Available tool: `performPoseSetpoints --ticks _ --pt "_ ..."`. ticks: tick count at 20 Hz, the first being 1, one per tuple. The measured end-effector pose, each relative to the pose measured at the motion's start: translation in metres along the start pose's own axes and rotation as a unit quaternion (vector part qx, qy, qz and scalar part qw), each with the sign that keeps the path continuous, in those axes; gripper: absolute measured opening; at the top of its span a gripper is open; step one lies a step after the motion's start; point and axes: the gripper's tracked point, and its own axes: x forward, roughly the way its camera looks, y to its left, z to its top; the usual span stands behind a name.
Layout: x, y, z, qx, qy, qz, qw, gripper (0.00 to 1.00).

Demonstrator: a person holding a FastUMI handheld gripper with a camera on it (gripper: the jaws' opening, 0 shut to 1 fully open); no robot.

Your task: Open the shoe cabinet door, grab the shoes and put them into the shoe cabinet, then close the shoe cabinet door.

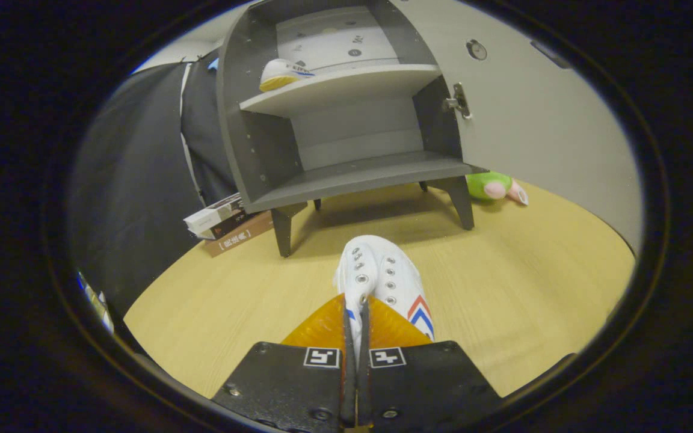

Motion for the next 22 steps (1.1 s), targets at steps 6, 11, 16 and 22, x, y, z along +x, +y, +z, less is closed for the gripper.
performPoseSetpoints --ticks 6,11,16,22 --pt "-0.064 0.032 0.060 -0.065 -0.060 0.007 0.996 0.05" --pt "-0.121 0.056 0.127 -0.083 -0.109 0.012 0.990 0.05" --pt "-0.168 0.081 0.199 -0.093 -0.146 0.035 0.984 0.05" --pt "-0.201 0.101 0.283 -0.088 -0.176 0.039 0.980 0.05"
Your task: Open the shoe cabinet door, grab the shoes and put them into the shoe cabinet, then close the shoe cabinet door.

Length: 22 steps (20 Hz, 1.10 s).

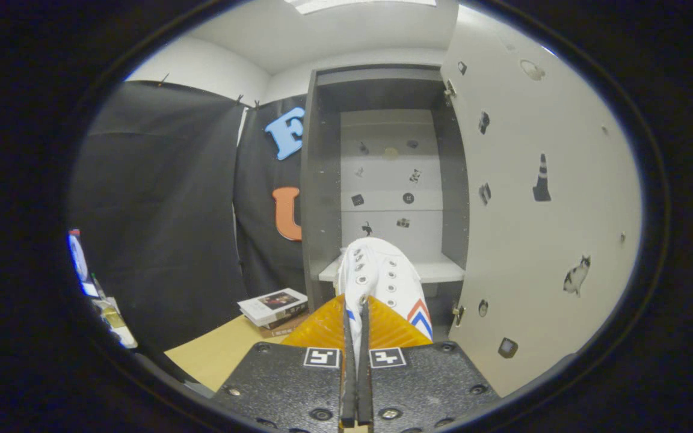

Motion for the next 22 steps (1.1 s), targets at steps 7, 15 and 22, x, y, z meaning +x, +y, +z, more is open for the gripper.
performPoseSetpoints --ticks 7,15,22 --pt "0.035 -0.026 0.077 -0.024 -0.005 -0.047 0.999 0.05" --pt "0.154 -0.066 0.095 -0.026 0.063 -0.098 0.993 0.05" --pt "0.264 -0.105 0.071 -0.043 0.101 -0.124 0.986 0.05"
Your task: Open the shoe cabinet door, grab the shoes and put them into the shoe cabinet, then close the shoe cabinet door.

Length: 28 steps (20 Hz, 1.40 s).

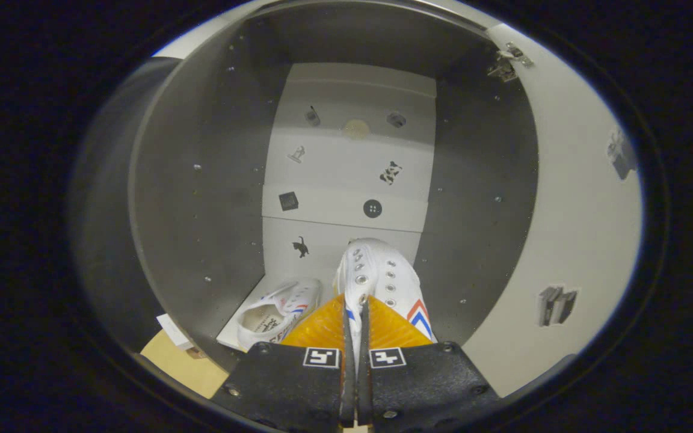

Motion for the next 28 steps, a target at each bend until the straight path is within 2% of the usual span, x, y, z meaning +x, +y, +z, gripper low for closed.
performPoseSetpoints --ticks 9,13,15,19,21,23,28 --pt "0.127 -0.017 -0.056 -0.022 0.063 -0.028 0.997 0.06" --pt "0.145 -0.017 -0.062 -0.010 0.072 -0.038 0.997 0.07" --pt "0.148 -0.020 -0.059 -0.014 0.070 -0.043 0.997 0.11" --pt "0.134 -0.032 -0.041 -0.037 0.034 -0.057 0.997 0.32" --pt "0.114 -0.043 -0.025 -0.040 0.009 -0.080 0.996 0.62" --pt "0.089 -0.040 -0.018 -0.026 0.005 -0.069 0.997 0.93" --pt "0.004 -0.028 0.007 -0.015 -0.031 -0.041 0.999 0.99"
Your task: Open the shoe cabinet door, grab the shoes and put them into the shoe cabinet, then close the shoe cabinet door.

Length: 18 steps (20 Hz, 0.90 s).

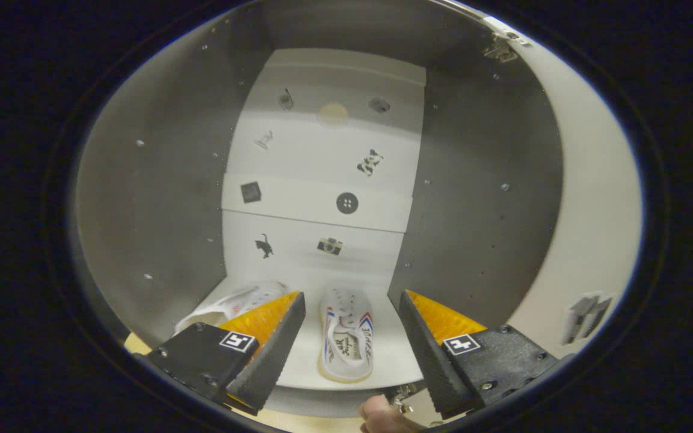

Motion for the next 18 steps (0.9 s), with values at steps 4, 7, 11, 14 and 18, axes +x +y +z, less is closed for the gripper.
performPoseSetpoints --ticks 4,7,11,14,18 --pt "-0.079 -0.003 0.020 -0.013 -0.031 0.008 0.999 1.00" --pt "-0.149 -0.005 0.027 -0.029 -0.044 0.030 0.998 1.00" --pt "-0.247 -0.018 0.024 -0.017 -0.048 0.053 0.997 1.00" --pt "-0.311 -0.029 0.012 -0.004 -0.038 0.085 0.996 1.00" --pt "-0.388 -0.070 0.011 -0.014 -0.071 0.109 0.991 1.00"
